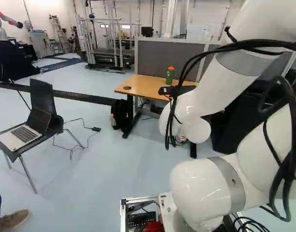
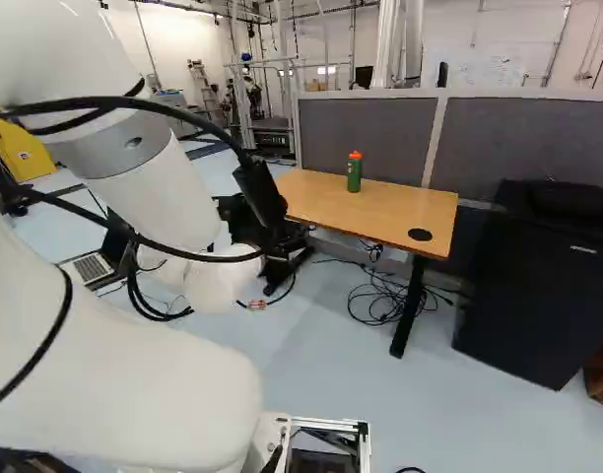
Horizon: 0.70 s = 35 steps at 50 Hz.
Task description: Pick up the green bottle from the table
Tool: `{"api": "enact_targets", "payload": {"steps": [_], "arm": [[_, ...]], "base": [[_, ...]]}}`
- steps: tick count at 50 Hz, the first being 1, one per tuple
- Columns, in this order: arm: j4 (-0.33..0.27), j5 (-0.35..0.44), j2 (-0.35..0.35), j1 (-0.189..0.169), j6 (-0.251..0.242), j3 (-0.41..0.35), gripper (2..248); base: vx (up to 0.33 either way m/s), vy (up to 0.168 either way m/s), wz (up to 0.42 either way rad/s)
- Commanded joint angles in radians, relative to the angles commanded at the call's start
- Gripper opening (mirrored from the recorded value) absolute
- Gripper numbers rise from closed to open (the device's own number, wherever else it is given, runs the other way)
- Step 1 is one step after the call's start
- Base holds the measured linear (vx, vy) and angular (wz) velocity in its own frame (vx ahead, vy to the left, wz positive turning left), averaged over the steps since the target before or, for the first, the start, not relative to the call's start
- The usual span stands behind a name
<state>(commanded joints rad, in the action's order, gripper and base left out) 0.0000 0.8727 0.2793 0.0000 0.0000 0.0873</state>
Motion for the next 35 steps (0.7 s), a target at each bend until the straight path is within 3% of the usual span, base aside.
{"api": "enact_targets", "payload": {"steps": [35], "arm": [[0.000,0.000,0.000,0.000,0.000,0.000,247]], "base": [[0.166,-0.022,-0.155]]}}
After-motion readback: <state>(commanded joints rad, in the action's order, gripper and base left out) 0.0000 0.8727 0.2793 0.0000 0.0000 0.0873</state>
